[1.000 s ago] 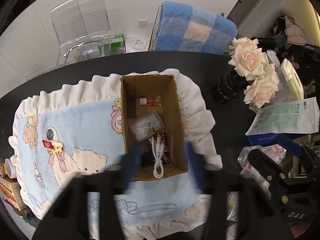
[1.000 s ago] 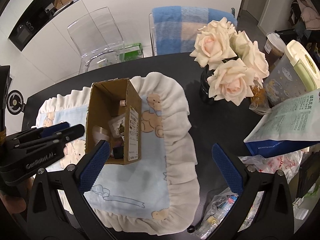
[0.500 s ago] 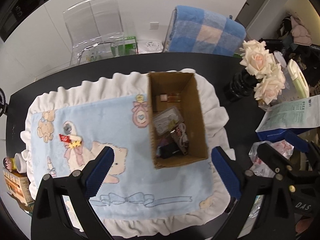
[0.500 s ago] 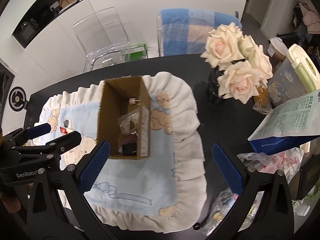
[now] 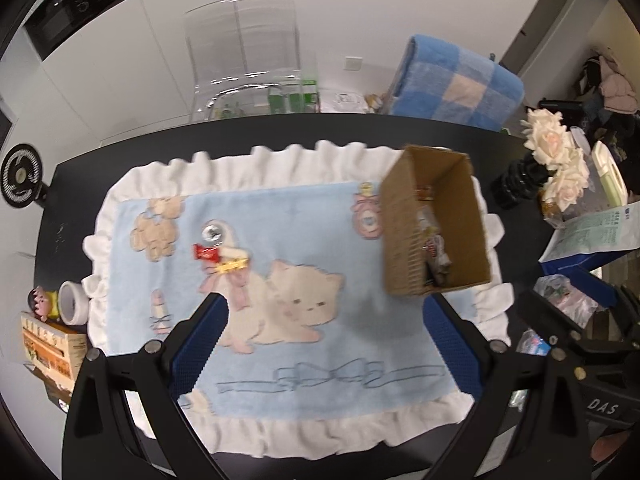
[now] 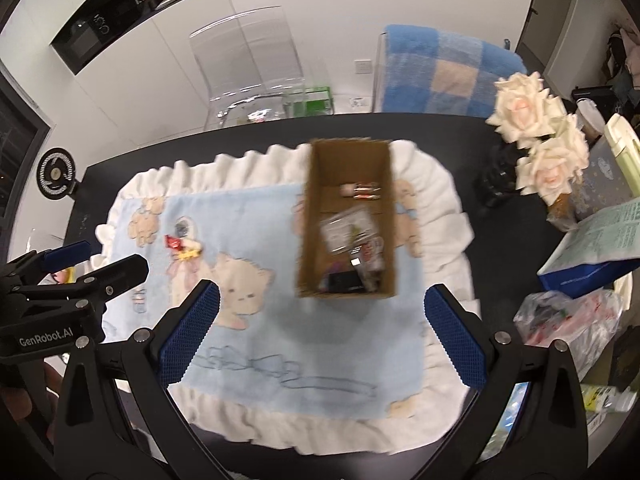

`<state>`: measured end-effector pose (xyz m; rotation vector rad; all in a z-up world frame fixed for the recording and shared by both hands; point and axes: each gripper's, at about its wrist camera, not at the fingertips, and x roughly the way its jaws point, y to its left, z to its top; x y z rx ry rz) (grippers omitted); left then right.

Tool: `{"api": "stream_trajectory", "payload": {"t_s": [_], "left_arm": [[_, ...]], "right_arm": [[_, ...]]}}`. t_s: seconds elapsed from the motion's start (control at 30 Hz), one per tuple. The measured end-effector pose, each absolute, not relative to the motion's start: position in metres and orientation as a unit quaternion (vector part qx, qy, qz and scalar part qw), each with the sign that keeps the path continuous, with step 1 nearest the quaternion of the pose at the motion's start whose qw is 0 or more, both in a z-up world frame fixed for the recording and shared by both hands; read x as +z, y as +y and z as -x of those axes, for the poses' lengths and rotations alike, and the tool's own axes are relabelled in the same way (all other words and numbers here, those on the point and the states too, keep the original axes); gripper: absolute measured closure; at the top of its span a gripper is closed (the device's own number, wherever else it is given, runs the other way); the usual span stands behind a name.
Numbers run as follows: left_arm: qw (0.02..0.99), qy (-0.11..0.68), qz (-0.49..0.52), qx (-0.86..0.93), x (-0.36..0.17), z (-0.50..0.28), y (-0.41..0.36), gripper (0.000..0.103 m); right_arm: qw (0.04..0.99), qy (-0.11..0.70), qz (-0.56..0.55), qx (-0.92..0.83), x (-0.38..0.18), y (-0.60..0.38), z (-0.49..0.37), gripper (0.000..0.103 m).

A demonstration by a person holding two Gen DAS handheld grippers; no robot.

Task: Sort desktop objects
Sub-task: 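Move both tools back over the remaining items on the blanket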

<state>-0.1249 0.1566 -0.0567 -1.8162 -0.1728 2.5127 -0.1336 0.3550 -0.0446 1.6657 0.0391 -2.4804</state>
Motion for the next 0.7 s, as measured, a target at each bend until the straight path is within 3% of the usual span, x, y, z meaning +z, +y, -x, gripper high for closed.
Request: {"api": "stream_trajectory", "payload": {"t_s": [0.37, 0.7], "left_arm": [[0.007, -0.068, 0.582, 0.811, -0.055, 0.090, 0.044, 0.006], [0.016, -0.074, 0.600, 0.796, -0.096, 0.078, -0.036, 0.006]], "right_arm": [[0.082, 0.018, -0.560, -0.824, -0.056, 0.250, 0.098, 0.000], [0.082, 0.033, -0.574, -0.814, -0.094, 0.163, 0.088, 0.000]]}}
